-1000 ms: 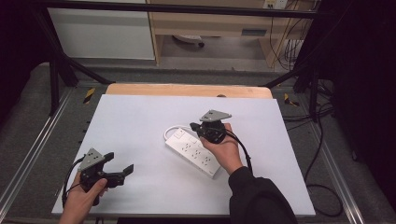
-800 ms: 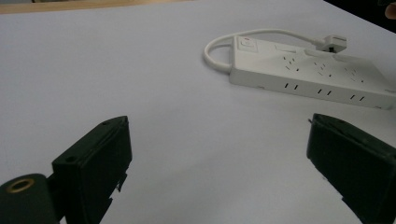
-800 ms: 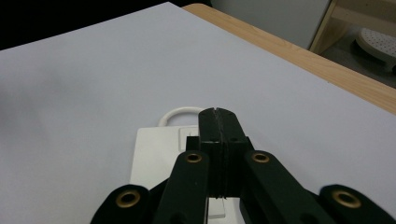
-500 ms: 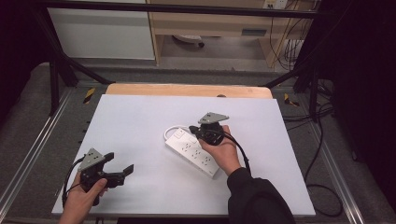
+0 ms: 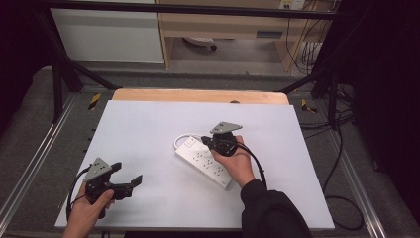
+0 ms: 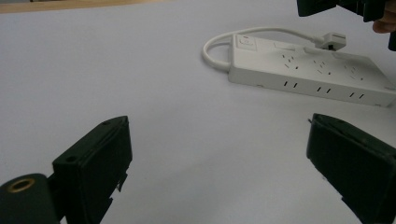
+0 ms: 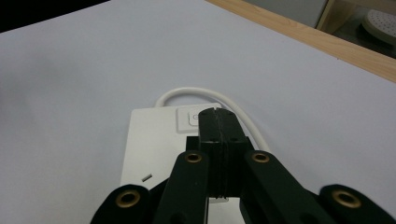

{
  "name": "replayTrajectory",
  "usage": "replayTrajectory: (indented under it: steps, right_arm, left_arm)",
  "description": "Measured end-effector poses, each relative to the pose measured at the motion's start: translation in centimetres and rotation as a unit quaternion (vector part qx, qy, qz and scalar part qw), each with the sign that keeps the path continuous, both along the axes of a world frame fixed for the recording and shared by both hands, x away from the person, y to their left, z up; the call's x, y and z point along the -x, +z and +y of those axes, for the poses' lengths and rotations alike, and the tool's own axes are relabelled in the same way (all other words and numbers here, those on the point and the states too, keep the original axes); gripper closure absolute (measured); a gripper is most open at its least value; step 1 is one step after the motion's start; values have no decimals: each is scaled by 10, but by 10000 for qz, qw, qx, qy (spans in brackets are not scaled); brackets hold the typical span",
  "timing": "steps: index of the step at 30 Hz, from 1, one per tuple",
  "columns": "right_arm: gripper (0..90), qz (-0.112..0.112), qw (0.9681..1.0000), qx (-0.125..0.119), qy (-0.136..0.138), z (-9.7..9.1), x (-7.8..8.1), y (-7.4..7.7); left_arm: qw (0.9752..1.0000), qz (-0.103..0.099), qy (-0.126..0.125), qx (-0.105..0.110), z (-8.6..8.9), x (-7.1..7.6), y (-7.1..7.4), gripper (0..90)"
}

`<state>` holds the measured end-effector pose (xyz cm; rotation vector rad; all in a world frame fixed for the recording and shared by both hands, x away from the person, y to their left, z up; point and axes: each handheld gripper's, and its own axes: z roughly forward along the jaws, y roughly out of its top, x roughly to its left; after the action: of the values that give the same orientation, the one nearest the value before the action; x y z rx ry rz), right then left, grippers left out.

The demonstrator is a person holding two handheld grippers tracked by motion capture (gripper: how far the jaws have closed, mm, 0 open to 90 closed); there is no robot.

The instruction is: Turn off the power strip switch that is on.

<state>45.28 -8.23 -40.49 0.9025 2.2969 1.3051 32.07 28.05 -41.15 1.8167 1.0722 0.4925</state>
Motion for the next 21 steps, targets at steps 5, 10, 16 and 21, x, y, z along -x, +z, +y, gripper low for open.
replayTrajectory:
  steps: [5, 10, 16, 21]
  right_arm:
    - [900, 55, 10000, -52, -52, -2, -1, -6]
    - [900, 91, 9999, -50, -62, -2, -1, -9]
    - [900, 139, 9999, -40, -94, -4, -1, -14]
    - [900, 132, 9998, -53, -119, -4, -1, -16]
  left_arm:
    - [10000, -2, -6, 3, 0, 0, 0, 67]
    - [10000, 5, -17, -9, -1, 0, 0, 69]
    - [10000, 20, -44, -45, -1, 0, -1, 69]
    - [10000, 18, -48, -47, -1, 0, -1, 69]
